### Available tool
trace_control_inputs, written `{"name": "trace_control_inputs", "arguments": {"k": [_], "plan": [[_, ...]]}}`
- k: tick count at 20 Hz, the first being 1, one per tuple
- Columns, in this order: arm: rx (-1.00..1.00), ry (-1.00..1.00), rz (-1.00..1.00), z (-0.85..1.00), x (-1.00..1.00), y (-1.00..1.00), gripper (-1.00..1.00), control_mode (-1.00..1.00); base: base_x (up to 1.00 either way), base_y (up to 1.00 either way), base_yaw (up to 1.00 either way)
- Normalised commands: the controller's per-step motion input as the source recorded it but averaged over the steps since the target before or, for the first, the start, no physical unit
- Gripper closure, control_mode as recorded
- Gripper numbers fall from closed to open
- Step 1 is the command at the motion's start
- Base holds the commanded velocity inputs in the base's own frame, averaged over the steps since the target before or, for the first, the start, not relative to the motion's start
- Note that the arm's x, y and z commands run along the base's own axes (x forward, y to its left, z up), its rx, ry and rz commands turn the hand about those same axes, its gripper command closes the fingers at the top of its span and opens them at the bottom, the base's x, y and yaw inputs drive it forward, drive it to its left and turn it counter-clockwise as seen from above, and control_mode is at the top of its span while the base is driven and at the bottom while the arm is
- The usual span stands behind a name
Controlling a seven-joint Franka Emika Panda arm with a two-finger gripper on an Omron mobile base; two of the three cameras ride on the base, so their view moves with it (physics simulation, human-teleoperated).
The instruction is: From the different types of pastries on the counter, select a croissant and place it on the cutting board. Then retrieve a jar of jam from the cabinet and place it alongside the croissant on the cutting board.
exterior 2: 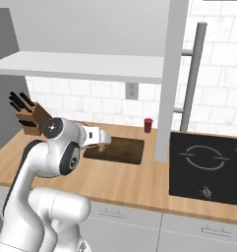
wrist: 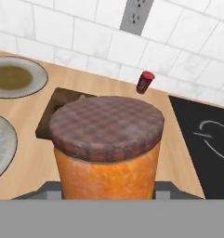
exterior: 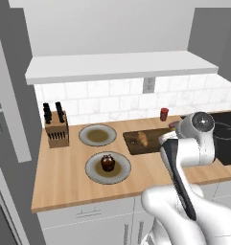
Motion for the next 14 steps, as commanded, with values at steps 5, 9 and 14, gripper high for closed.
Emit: {"name": "trace_control_inputs", "arguments": {"k": [5, 9, 14], "plan": [[0.0, -0.19, 0.0, -0.26, 0.08, 0.0, 1.0, -1.0, 0.0, 0.0, 0.0], [0.0, 0.0, 0.0, -0.87, 0.31, 0.0, 1.0, -1.0, 0.0, 0.0, 0.0], [0.02, 0.0, -0.01, -0.63, 0.41, -0.01, 1.0, -1.0, 0.0, 0.0, 0.0]]}}
